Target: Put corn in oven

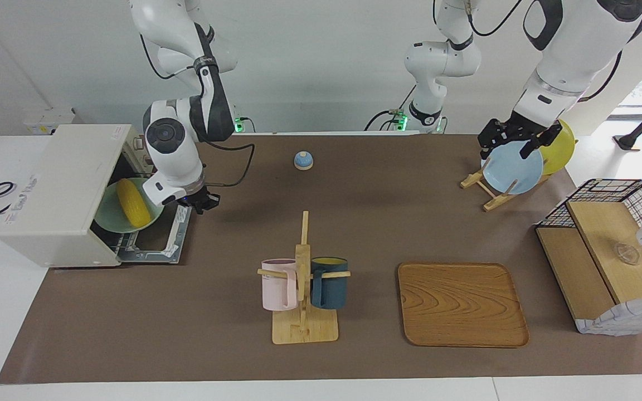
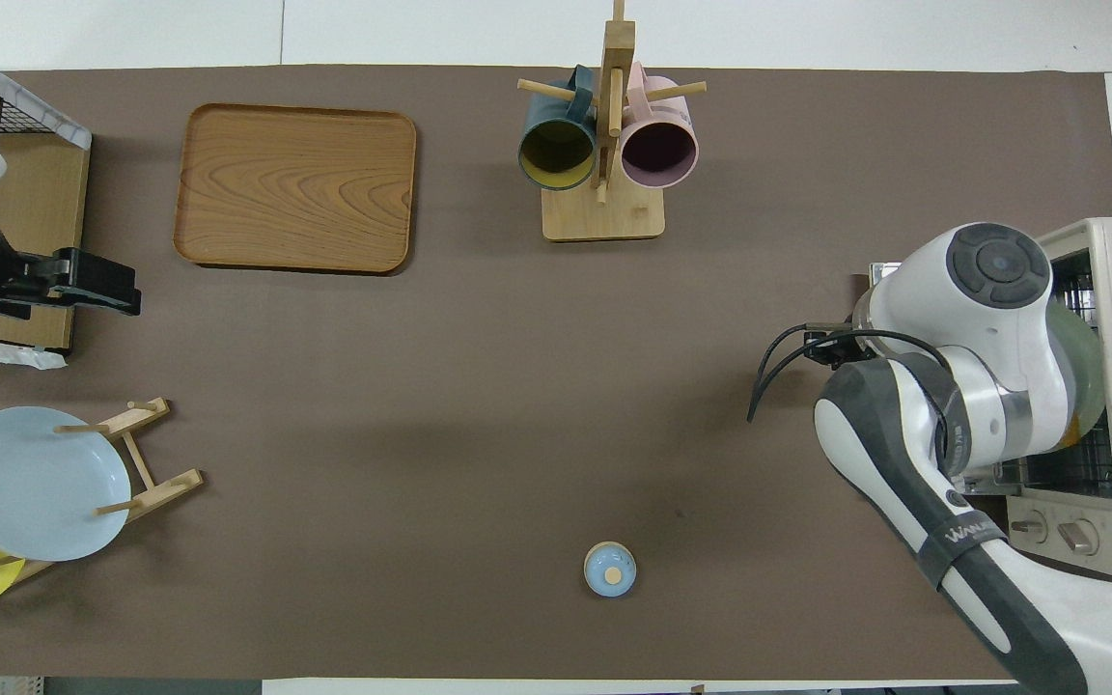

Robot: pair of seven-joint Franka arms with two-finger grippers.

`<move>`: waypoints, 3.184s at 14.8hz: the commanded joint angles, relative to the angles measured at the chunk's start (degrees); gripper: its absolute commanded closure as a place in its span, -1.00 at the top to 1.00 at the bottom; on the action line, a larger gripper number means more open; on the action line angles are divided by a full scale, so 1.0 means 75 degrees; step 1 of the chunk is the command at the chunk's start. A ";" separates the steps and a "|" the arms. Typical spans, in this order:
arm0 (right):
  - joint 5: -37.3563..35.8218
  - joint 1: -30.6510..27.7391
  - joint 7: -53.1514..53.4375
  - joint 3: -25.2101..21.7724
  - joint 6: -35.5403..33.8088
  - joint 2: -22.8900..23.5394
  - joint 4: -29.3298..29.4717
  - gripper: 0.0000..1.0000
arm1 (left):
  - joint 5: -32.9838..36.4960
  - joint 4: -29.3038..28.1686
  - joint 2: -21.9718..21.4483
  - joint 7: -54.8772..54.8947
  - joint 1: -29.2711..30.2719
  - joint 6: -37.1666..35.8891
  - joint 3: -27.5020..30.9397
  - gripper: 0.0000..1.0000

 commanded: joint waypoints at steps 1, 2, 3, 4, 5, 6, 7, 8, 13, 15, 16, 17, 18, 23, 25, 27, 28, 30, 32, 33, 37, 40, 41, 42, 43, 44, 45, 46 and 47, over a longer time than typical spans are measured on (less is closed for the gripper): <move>0.0139 -0.0071 0.0036 0.0014 0.0315 0.0162 -0.0193 -1.00 | 0.0159 0.0056 -0.0040 0.0013 0.0056 -0.0150 -0.0053 1.00; 0.0116 -0.0129 0.0035 0.0014 0.0338 0.0209 -0.0193 -1.00 | 0.0159 0.0068 -0.0040 0.0013 0.0056 -0.0150 -0.0053 1.00; 0.0011 -0.0141 0.0035 0.0002 0.0339 0.0302 -0.0193 -1.00 | 0.0159 0.0056 -0.0040 0.0013 0.0056 -0.0150 -0.0053 1.00; -0.0025 -0.0141 0.0035 -0.0009 0.0315 0.0315 -0.0193 -1.00 | 0.0159 0.0056 -0.0040 0.0013 0.0056 -0.0150 -0.0053 1.00; -0.0199 -0.0141 0.0035 -0.0021 0.0269 0.0315 -0.0193 -1.00 | 0.0159 0.0056 -0.0040 0.0013 0.0056 -0.0150 -0.0053 1.00; -0.0525 -0.0153 0.0035 -0.0010 0.0233 0.0315 -0.0193 -1.00 | 0.0159 0.0056 -0.0040 0.0013 0.0056 -0.0150 -0.0053 1.00; -0.0703 -0.0199 0.0035 -0.0010 0.0221 0.0315 -0.0193 -1.00 | 0.0159 0.0068 -0.0040 0.0013 0.0056 -0.0150 -0.0053 1.00; -0.0809 -0.0292 0.0024 -0.0010 0.0210 0.0315 -0.0193 -1.00 | 0.0159 0.0056 -0.0040 0.0013 0.0056 -0.0150 -0.0053 1.00; -0.1688 -0.0317 -0.0046 -0.0010 -0.0317 0.0303 0.0029 -1.00 | 0.0159 0.0056 -0.0040 0.0013 0.0056 -0.0150 -0.0053 1.00; -0.1736 -0.0352 -0.0337 -0.0010 -0.0935 0.0315 0.0507 -1.00 | 0.0159 0.0056 -0.0040 0.0013 0.0056 -0.0150 -0.0053 1.00; -0.1736 -0.0352 -0.0606 -0.0010 -0.1345 0.0303 0.0835 -1.00 | 0.0159 0.0056 -0.0040 0.0013 0.0056 -0.0150 -0.0053 1.00; -0.1736 -0.0363 -0.0876 -0.0044 -0.1674 0.0280 0.1082 -1.00 | 0.0159 0.0068 -0.0040 0.0013 0.0056 -0.0150 -0.0053 1.00; -0.1736 -0.0445 -0.1238 -0.0068 -0.1990 0.0245 0.1305 -1.00 | 0.0159 0.0056 -0.0040 0.0013 0.0056 -0.0150 -0.0053 1.00; -0.1642 -0.1170 -0.2610 -0.0056 -0.2789 -0.0446 0.1518 -1.00 | 0.0159 0.0056 -0.0040 0.0013 0.0056 -0.0138 -0.0053 1.00; -0.1630 -0.1417 -0.3010 -0.0056 -0.2825 -0.0587 0.1506 -1.00 | 0.0159 0.0068 -0.0040 0.0013 0.0056 -0.0138 -0.0053 1.00; -0.1619 -0.1675 -0.3396 -0.0045 -0.2884 -0.0692 0.1506 -1.00 | 0.0159 0.0068 -0.0040 0.0013 0.0056 -0.0150 -0.0053 1.00; -0.1526 -0.1827 -0.3572 -0.0056 -0.2907 -0.0774 0.1518 -1.00 | 0.0159 0.0056 -0.0040 0.0013 0.0056 -0.0138 -0.0053 1.00; -0.1139 -0.1980 -0.3726 -0.0068 -0.2919 -0.0903 0.1506 -1.00 | 0.0159 0.0056 -0.0040 0.0013 0.0056 -0.0150 -0.0053 1.00; -0.1115 -0.2039 -0.3726 -0.0068 -0.2954 -0.0916 0.1506 -1.00 | 0.0159 0.0068 -0.0040 0.0013 0.0056 -0.0150 -0.0053 1.00; -0.1103 -0.2051 -0.3715 -0.0068 -0.2954 -0.0916 0.1506 -1.00 | 0.0159 0.0056 -0.0040 0.0013 0.0056 -0.0150 -0.0053 1.00; -0.0870 -0.2296 -0.4111 -0.0068 -0.2954 -0.1009 0.1506 -1.00 | 0.0159 0.0068 -0.0040 0.0013 0.0056 -0.0150 -0.0053 1.00; -0.0728 -0.2332 -0.4183 -0.0068 -0.2908 -0.1009 0.1518 -0.94 | 0.0159 0.0056 -0.0040 0.0013 0.0056 -0.0138 -0.0053 1.00; -0.0682 -0.2321 -0.4160 -0.0057 -0.2884 -0.0998 0.1530 -0.68 | 0.0159 0.0056 -0.0040 0.0013 0.0056 -0.0150 -0.0053 1.00; -0.0426 -0.2297 -0.4125 -0.0056 -0.2826 -0.0998 0.1530 -0.41 | 0.0159 0.0056 -0.0040 0.0013 0.0056 -0.0150 -0.0053 1.00; -0.0156 -0.2274 -0.4101 -0.0056 -0.2826 -0.0986 0.1553 -0.15 | 0.0159 0.0056 -0.0040 0.0013 0.0056 -0.0150 -0.0053 1.00; -0.0061 -0.2262 -0.4113 -0.0033 -0.2860 -0.0974 0.1611 0.29 | 0.0159 0.0056 -0.0040 0.0013 0.0056 -0.0150 -0.0053 1.00; -0.0048 -0.2262 -0.4125 -0.0021 -0.2954 -0.0951 0.1751 0.83 | 0.0159 0.0068 -0.0040 0.0013 0.0056 -0.0150 -0.0053 1.00; -0.0048 -0.2262 -0.4125 0.0002 -0.3012 -0.0951 0.1845 1.00 | 0.0159 0.0056 -0.0040 0.0013 0.0056 -0.0150 -0.0053 1.00; -0.0048 -0.2239 -0.4125 0.0025 -0.3129 -0.0939 0.2009 1.00 | 0.0159 0.0068 -0.0040 0.0013 0.0056 -0.0150 -0.0053 1.00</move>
